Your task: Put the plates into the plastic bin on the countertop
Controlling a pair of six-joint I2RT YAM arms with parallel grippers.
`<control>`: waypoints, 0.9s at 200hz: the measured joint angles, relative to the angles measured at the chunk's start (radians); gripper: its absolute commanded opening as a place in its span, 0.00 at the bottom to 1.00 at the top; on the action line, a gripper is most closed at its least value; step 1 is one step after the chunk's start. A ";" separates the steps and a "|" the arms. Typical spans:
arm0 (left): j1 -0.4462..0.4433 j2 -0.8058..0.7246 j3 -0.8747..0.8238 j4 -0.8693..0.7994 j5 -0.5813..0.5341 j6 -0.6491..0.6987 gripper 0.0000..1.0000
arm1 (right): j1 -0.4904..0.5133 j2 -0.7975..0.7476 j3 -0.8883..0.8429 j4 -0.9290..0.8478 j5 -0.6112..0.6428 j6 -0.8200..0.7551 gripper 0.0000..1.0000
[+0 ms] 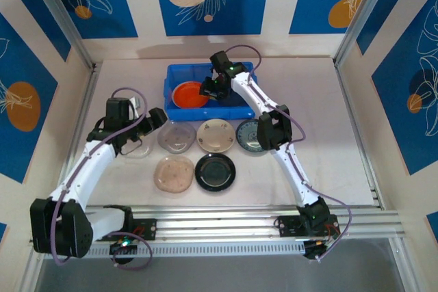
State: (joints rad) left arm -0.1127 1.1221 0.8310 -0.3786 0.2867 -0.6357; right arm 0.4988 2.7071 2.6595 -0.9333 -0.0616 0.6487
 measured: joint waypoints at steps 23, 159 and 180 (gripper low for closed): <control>0.000 -0.035 0.000 -0.023 -0.010 0.011 0.95 | 0.005 -0.027 -0.001 -0.005 0.019 -0.013 0.48; 0.201 -0.307 -0.130 -0.377 -0.178 0.016 0.81 | 0.122 -0.735 -0.673 0.174 0.084 -0.105 0.48; 0.254 -0.316 -0.193 -0.385 -0.174 -0.025 0.76 | 0.115 -0.766 -0.748 0.214 0.069 -0.105 0.46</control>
State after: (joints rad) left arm 0.1410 0.8059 0.6376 -0.7639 0.1131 -0.6609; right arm 0.6140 1.9415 1.9114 -0.7193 0.0071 0.5438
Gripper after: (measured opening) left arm 0.774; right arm 0.472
